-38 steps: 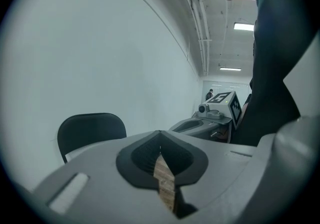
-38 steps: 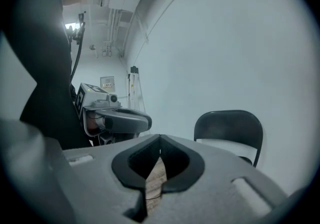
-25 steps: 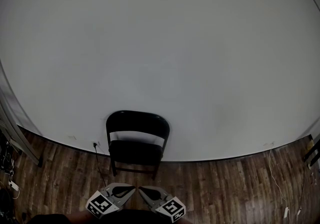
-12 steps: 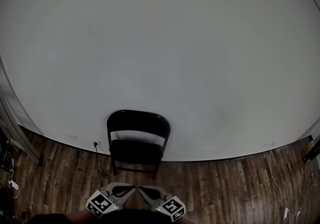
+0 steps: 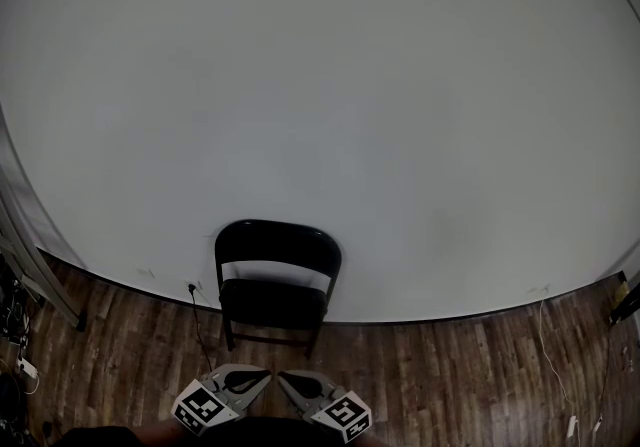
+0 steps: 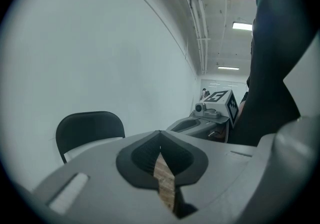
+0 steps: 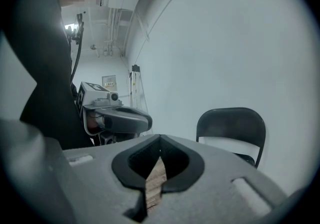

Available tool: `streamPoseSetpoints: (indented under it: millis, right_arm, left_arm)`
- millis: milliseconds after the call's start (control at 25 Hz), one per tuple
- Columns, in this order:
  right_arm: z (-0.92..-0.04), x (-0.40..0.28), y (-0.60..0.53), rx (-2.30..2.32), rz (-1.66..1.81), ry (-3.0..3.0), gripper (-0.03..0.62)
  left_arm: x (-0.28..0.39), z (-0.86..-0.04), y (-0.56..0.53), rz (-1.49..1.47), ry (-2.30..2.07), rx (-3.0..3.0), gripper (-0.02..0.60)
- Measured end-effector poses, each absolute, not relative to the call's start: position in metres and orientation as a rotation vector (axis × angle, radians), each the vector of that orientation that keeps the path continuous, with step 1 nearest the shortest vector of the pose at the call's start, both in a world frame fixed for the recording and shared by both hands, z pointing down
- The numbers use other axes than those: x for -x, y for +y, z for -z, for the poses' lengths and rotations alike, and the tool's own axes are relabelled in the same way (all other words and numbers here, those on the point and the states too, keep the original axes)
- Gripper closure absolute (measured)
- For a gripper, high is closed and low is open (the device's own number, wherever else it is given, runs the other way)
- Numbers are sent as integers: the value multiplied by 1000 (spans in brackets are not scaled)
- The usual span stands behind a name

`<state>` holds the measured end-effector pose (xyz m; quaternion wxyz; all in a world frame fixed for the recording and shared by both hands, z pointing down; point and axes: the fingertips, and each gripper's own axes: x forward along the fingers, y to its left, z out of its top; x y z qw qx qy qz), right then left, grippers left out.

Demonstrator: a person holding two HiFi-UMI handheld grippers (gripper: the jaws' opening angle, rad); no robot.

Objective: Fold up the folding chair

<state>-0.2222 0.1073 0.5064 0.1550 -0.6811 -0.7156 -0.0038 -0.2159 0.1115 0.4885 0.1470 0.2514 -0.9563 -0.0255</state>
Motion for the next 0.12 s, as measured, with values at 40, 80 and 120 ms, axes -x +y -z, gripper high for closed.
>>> streamPoseSetpoints:
  millis: [40, 80, 120]
  right_arm:
    - [-506, 223, 109, 1950, 10, -2049, 592]
    - [-507, 224, 110, 1949, 9, -2048, 592]
    - [-507, 225, 111, 1948, 8, -2046, 592]
  left_arm:
    - [216, -488, 112, 80, -2746, -724, 580]
    - [217, -488, 113, 84, -2741, -724, 580]
    - [218, -488, 114, 87, -2737, -723, 580]
